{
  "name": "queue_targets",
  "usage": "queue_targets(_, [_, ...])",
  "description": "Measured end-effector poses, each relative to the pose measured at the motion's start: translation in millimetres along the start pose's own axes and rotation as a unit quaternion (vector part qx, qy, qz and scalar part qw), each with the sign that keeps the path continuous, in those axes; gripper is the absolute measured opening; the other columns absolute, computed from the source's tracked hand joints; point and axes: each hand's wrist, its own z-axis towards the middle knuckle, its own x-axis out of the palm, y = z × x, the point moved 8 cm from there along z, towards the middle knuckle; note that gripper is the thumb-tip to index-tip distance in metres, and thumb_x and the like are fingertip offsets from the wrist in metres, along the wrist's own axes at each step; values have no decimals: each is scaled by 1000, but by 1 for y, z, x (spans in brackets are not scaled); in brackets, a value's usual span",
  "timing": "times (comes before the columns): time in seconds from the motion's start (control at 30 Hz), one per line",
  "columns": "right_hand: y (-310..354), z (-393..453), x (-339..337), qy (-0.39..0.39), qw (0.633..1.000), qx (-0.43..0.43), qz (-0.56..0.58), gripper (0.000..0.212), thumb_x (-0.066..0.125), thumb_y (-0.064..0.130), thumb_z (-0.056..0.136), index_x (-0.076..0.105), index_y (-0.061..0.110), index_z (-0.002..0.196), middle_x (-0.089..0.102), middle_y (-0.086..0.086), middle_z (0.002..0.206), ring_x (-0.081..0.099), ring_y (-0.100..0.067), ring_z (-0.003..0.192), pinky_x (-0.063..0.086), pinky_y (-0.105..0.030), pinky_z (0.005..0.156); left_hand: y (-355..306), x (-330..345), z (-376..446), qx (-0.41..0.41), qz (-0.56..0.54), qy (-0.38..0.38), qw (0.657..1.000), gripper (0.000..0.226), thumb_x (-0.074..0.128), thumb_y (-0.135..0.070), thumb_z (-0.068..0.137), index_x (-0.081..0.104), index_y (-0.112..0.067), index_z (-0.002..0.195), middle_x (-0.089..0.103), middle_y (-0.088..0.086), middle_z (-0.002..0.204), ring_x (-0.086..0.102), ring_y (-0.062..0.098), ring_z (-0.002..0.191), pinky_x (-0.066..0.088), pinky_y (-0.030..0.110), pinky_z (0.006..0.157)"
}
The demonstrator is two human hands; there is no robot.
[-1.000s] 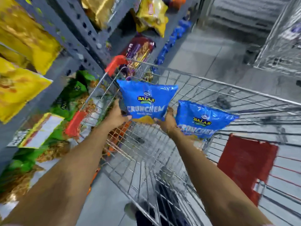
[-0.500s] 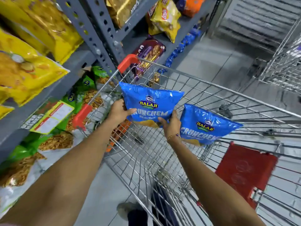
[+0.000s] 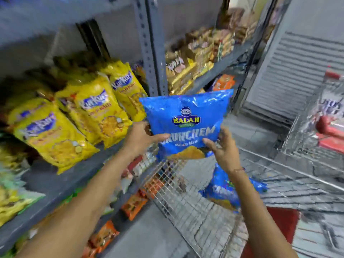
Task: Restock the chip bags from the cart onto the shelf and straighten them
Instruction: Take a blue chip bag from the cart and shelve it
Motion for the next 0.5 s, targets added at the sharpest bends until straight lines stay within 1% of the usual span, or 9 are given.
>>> queue_targets(0.03, [22,2,-2,6,1000,-19,10,46,75,50,64,55,39,104,68,11,104,64,-5,95,52,-26,87,-24,-10,-8,16,1,4,1000,38,85,-17,60,71,-11,95,73,1,95,65,-6,71,55,23,71])
queue_targets(0.1, [72,5,-3,16,998,-49,32,44,76,57,60,59,45,99,71,18,98,65,-1,93,53,-21,85,-70,-36,-24,55,0,-6,998,27,85,-20,62,71,-25,84,74,-14,81,66,-1,73,56,28,74])
queue_targets(0.17, [124,5,3,33,995,-88,43,39,77,51,61,61,45,96,73,19,97,66,-1,92,54,-21,82,-113,-67,-41,94,16,-36,995,21,83,-20,65,69,-31,75,69,-25,69,63,-11,66,53,17,68])
queue_targets(0.2, [150,3,8,41,992,-107,52,38,77,51,61,62,44,95,73,18,97,67,-3,93,55,-22,82,-133,-82,-50,114,28,-52,992,20,83,-22,65,69,-32,75,69,-25,71,60,-15,63,51,12,65])
queue_targets(0.23, [174,2,12,47,989,-125,60,40,78,53,61,63,42,96,74,14,99,67,-8,95,56,-26,83,-152,-99,-61,129,34,-67,989,18,83,-25,65,70,-31,76,70,-23,74,60,-16,63,52,13,65])
queue_targets(0.3, [221,-1,26,81,983,-153,67,43,79,52,62,65,37,99,74,4,104,68,-18,99,56,-34,87,-181,-132,-82,151,22,-97,983,18,84,-28,62,73,-30,77,74,-19,78,65,-9,69,56,22,70])
queue_targets(0.33, [242,-2,36,99,979,-167,68,43,80,49,63,65,34,101,74,2,105,68,-19,99,57,-35,86,-191,-150,-92,157,16,-113,981,18,84,-29,62,74,-29,77,75,-19,80,68,-5,73,57,23,70])
queue_targets(0.4, [280,-2,56,120,972,-193,58,39,78,36,69,62,27,104,76,3,100,70,-16,93,58,-31,81,-211,-185,-115,162,3,-141,977,18,83,-27,64,74,-26,80,75,-19,85,69,-4,72,55,15,63])
queue_targets(0.5, [329,-1,97,170,958,-222,64,25,68,7,81,59,21,100,76,15,82,71,-2,76,56,-17,66,-232,-237,-149,172,-11,-191,966,22,82,-26,65,74,-22,85,77,-9,90,69,-1,71,53,15,57])
